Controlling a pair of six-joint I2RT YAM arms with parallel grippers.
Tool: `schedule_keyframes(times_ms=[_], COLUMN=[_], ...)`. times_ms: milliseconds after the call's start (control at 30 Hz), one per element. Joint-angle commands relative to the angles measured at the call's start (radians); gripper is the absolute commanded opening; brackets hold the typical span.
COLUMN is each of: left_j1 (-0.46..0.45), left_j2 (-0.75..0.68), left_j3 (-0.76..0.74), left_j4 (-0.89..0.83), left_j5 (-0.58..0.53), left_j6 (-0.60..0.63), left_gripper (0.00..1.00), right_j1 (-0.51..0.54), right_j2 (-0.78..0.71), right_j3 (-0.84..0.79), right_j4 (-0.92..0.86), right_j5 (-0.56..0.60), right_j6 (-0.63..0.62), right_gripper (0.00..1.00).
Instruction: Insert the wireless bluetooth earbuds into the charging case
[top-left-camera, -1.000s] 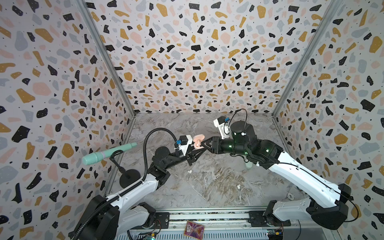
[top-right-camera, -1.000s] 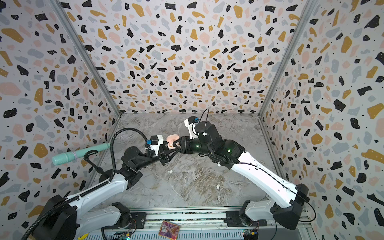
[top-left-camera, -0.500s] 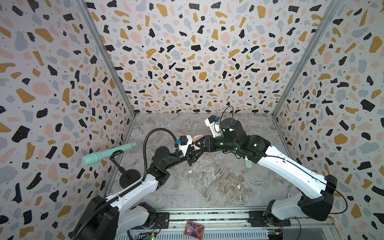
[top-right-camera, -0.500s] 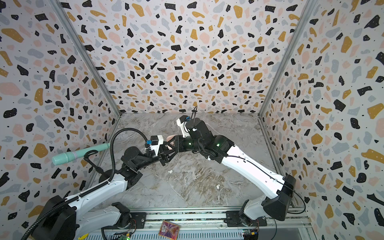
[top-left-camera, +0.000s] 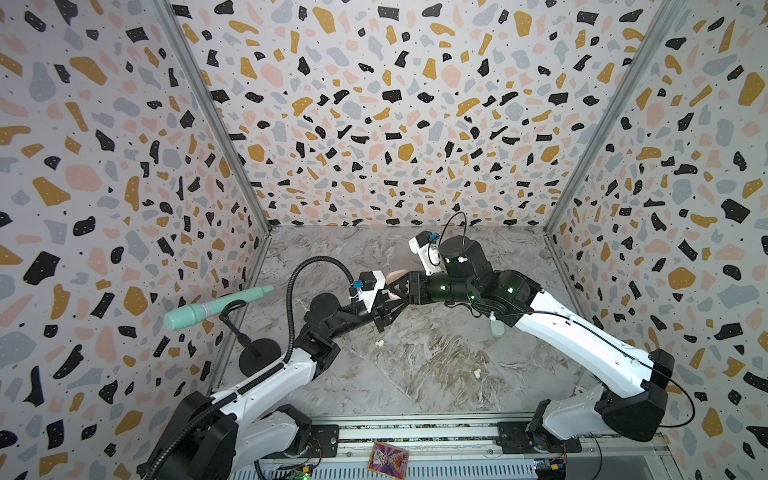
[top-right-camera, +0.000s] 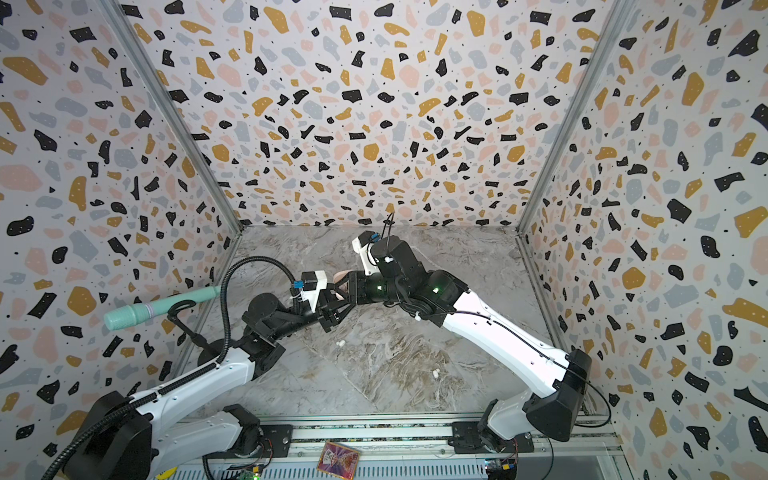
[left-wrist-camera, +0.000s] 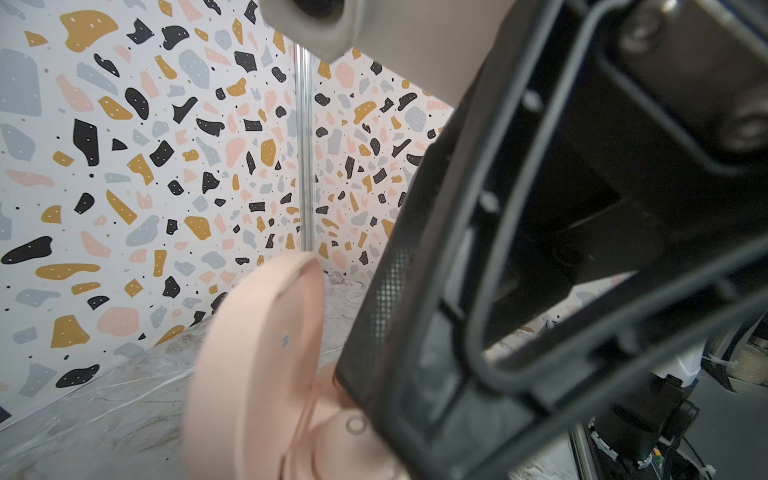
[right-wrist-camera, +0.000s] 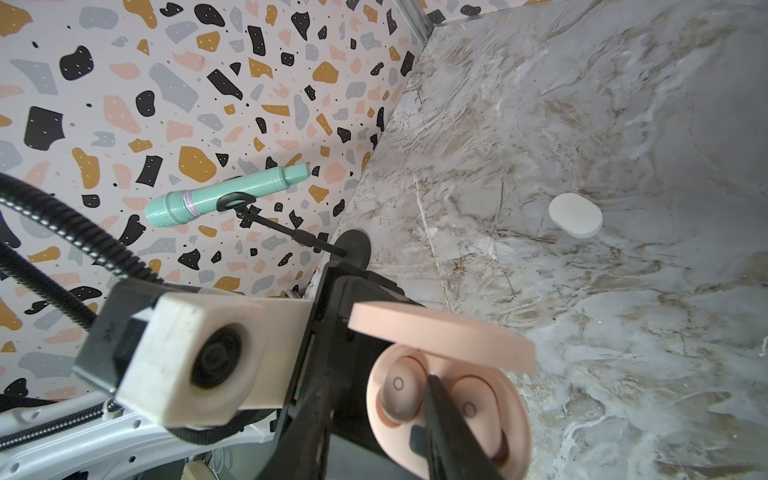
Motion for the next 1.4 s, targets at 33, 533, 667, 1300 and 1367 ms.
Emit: schedule_keyframes(times_ms=[33, 533, 667, 1300, 1367], left_j1=[-0.004, -0.007, -0.014, -0.016, -0.016], left_j2=[-0.020, -0.028, -0.029, -0.029, -0.029], left_j3=[0.034, 0.009, 0.009, 0.009, 0.011], left_j4=[0.065, 0.057, 0.059, 0.061, 0.061], left_j5=[0.002, 0.009, 0.011, -0.004, -0.005], left_j6=[0.009, 0.006, 0.003, 0.008, 0.008], left_gripper=[0.30, 0.30, 0.30, 0.30, 0.30], right_j1=[0.008, -0.118, -0.132, -0.029, -0.021], right_j2=[-0.030, 0.238, 0.368, 0.251, 0.241], right_j3=[0.098, 0.601, 0.780, 0.545, 0.521], right_j4=[-0.107, -0.507, -0.598, -0.583, -0.578], right_j5=[0.033, 0.040, 0.003, 0.026, 0.039], right_j6=[-0.017, -0.165, -0.206, -0.144, -0.136], right_gripper=[0.39, 0.56, 0.50, 0.40, 0.42])
